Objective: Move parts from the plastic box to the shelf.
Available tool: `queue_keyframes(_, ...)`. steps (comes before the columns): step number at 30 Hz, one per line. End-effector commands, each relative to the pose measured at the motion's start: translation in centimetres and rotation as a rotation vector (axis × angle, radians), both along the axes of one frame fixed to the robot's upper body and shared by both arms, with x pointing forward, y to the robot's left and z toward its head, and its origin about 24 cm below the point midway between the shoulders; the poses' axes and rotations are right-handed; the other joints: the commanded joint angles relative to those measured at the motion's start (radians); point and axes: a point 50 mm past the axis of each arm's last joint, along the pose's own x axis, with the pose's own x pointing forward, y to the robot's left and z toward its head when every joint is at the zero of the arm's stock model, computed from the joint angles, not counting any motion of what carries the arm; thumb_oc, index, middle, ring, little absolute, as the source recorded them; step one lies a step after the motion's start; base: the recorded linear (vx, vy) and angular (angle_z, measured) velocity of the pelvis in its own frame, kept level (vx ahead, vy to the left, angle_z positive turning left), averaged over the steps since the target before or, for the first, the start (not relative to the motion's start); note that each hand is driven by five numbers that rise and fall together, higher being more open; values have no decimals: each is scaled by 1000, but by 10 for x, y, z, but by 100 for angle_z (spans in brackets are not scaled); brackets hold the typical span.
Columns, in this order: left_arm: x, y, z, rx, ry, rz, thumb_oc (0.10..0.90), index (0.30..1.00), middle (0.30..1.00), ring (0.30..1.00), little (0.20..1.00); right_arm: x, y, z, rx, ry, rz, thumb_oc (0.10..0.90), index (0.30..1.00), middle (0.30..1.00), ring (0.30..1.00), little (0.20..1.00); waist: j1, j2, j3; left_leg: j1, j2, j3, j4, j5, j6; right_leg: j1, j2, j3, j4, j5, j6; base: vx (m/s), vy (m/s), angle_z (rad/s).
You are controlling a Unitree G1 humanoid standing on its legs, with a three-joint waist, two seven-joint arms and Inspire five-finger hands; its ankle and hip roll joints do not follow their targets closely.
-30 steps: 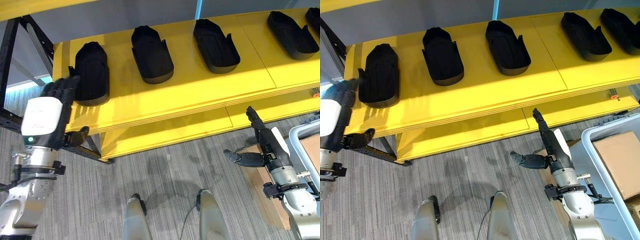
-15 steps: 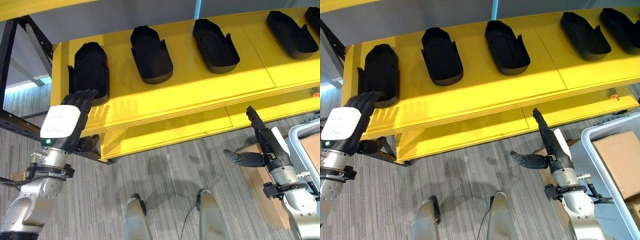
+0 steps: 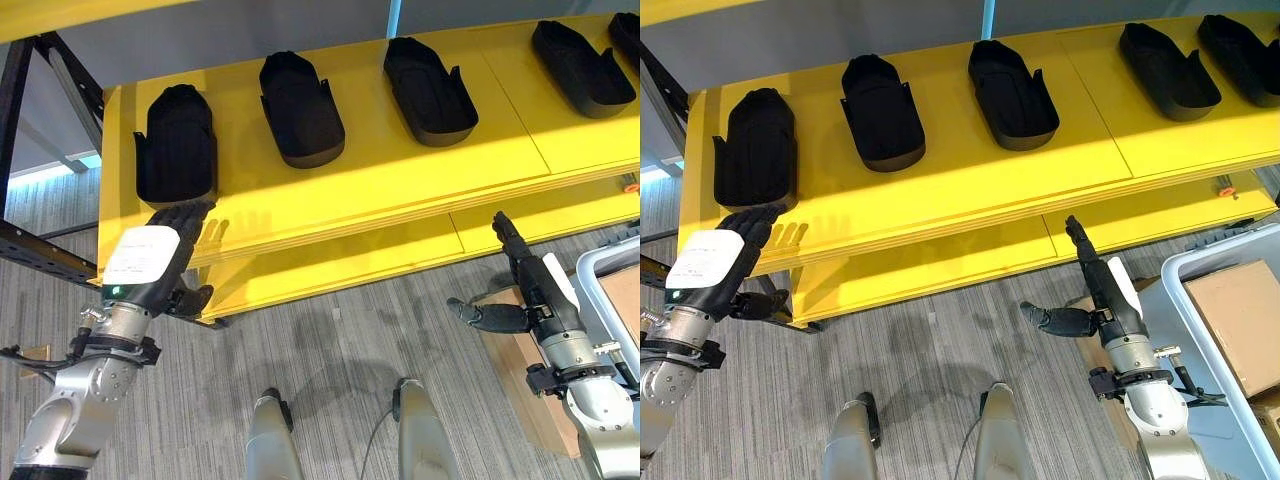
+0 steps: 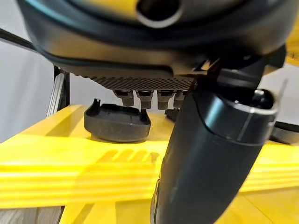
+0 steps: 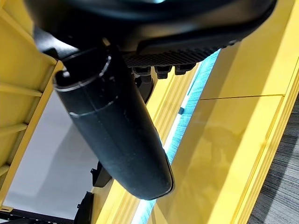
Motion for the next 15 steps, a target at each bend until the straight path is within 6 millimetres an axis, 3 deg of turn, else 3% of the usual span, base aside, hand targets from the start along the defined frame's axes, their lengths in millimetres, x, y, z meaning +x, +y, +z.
queue_keyframes(1, 2, 6, 49, 45, -185, -5, 900, 1000, 1000, 1000, 1000, 0, 2, 48, -12, -254, 18, 900, 1000, 1000, 1000, 1000, -13, -12, -67, 16, -36, -17, 9, -30, 75, 29, 7, -36, -40, 52, -65, 0, 0, 0)
queue_keyframes(15, 7, 23, 62, 112, -201, 77, 900, 1000, 1000, 1000, 1000, 0, 2, 46, -17, -235, 23, 900, 1000, 1000, 1000, 1000, -15, -9, -70, 18, -34, -15, 13, -33, 74, 27, 10, -31, -39, 52, -67, 0, 0, 0)
